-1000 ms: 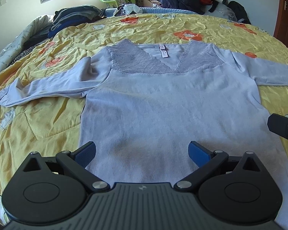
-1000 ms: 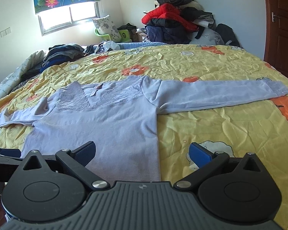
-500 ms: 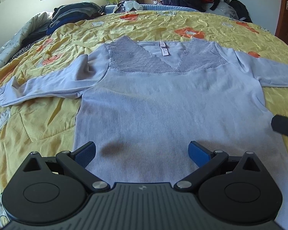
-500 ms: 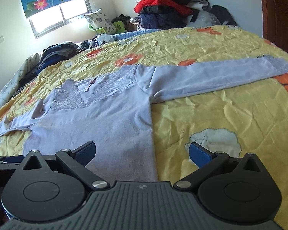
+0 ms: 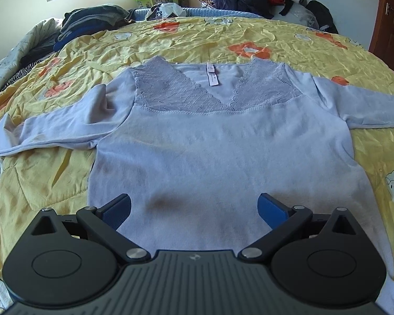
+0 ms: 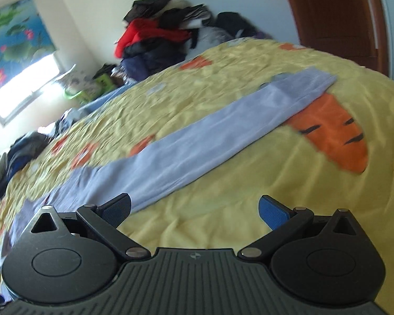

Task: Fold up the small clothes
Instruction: 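Roll the right tool and close it on the lavender sleeve cuff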

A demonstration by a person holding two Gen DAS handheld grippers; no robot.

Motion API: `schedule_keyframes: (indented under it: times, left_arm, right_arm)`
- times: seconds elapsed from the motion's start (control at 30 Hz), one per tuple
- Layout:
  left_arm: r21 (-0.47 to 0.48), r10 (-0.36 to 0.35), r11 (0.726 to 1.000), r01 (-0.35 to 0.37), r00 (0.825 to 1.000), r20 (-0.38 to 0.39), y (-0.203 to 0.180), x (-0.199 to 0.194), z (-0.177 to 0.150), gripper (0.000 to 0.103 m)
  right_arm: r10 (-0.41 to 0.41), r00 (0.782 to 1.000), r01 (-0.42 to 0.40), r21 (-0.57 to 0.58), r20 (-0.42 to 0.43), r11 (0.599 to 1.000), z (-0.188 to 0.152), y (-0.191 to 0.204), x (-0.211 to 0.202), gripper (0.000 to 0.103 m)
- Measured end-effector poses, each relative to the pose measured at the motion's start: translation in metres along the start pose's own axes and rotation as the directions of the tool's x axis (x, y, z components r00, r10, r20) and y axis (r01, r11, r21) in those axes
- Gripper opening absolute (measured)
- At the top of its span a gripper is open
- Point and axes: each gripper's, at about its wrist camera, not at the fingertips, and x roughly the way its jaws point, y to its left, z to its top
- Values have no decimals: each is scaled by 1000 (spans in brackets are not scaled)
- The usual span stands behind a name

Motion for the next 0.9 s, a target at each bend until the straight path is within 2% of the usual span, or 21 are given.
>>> schedule_keyframes:
  times: [0.1,0.27,0.37,0.43,0.53,0.6,0.7,0.77,0.87,0.9]
  left_arm:
    - [7,-5,1000,5,1000,-11,-5,3,1,103]
    - [30,-2,1000,3,1000,-21,-11,5,0,103]
    - [30,-1,1000,2,1000,-23,-13,5,2,103]
    - [32,0,999,1,1000,-24,-13,5,2,103]
    - [37,4,999,-3,1000,-28,-15,7,3,103]
    - [38,5,999,-4,999,-33,-17,8,4,103]
    - [40,4,999,-3,999,-37,-19,10,5,103]
    - [42,4,999,-3,999,-36,-19,10,5,103]
    - [39,2,999,-1,999,-39,-19,10,5,103]
    - [38,1,999,1,999,-40,-19,10,5,103]
  right_arm:
    - [-15,1000,14,70,14,997,16,-30,15,102]
    - [54,996,-62,115,70,991,38,-61,36,102]
    - [120,987,-136,158,112,978,49,-79,50,101]
    - [153,978,-183,220,144,958,57,-93,59,92]
    - [110,980,-153,279,163,948,71,-107,72,75]
    - [99,979,-153,316,180,937,79,-115,80,71]
    - [83,979,-147,361,189,921,87,-122,93,58]
    - [96,974,-174,401,205,899,89,-128,98,53]
    - [79,976,-166,466,202,869,88,-138,107,31]
    - [68,978,-159,489,198,858,88,-142,111,20]
